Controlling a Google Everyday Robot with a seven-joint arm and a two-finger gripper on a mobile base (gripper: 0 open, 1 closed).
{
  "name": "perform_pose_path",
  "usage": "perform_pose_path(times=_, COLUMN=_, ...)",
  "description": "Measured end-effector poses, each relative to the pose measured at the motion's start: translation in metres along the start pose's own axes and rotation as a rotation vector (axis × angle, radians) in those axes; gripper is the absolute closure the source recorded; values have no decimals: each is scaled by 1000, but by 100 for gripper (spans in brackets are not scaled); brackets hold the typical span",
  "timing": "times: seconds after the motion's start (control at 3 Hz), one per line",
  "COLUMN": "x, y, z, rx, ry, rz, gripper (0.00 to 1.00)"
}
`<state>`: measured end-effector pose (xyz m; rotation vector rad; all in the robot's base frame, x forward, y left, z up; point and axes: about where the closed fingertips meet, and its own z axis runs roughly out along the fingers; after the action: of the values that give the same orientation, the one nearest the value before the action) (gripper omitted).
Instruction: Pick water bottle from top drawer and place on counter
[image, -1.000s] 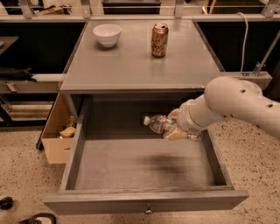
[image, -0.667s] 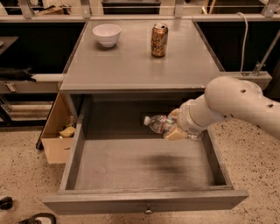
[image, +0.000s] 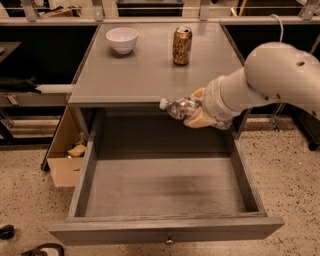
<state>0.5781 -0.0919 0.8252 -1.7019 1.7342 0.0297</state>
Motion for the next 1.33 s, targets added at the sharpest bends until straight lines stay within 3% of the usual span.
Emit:
perform_pose_path(times=0.33, x=-34, y=-52, z=-18, rx=63, ry=-41, rz=-66, gripper=100)
perform_pose_path(times=0.67, x=-34, y=-52, z=-18, rx=63, ry=-41, rz=-66, gripper=100)
perform_pose_path(times=1.33, x=-39, y=-92, z=6, rx=41, ry=-19, rz=-34, gripper=100)
